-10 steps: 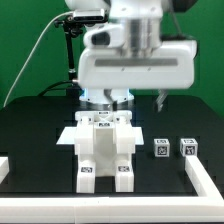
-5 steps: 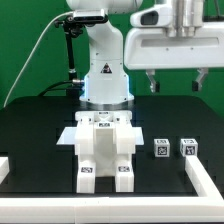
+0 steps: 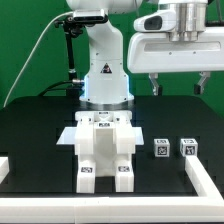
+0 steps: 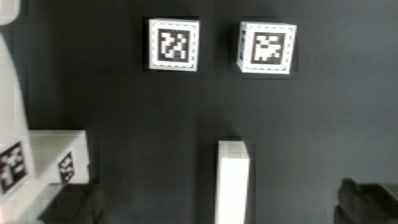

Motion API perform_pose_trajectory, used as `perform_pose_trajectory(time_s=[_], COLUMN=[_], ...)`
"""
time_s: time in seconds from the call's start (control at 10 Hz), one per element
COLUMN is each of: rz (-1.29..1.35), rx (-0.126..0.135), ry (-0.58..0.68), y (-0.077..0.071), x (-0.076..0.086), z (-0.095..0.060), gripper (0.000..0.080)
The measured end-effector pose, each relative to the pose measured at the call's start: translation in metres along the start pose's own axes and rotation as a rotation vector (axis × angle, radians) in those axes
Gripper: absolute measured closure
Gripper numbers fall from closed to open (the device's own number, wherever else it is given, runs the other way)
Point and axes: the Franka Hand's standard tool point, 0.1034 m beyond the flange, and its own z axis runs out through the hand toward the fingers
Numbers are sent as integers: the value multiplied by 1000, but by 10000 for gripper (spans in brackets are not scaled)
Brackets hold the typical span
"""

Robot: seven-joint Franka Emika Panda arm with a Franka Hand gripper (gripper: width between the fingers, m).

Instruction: Assemble chair

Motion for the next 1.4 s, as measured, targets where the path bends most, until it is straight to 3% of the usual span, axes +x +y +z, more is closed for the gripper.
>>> perform_pose_trajectory(time_s=[0.2,0.5,0.7,1.0,1.2,1.4], rz=[6,4,9,15,11,4], rx=[-10,-26,-33,-42,-49,-53], ry=[-3,-9,-25,-33,-41,-45], y=[-15,-23,-32,-32,-40,-43], x=[-10,-21,-31,-31,-30,-30], z=[25,64,77,98,111,117], gripper=[150,150,150,150,150,150])
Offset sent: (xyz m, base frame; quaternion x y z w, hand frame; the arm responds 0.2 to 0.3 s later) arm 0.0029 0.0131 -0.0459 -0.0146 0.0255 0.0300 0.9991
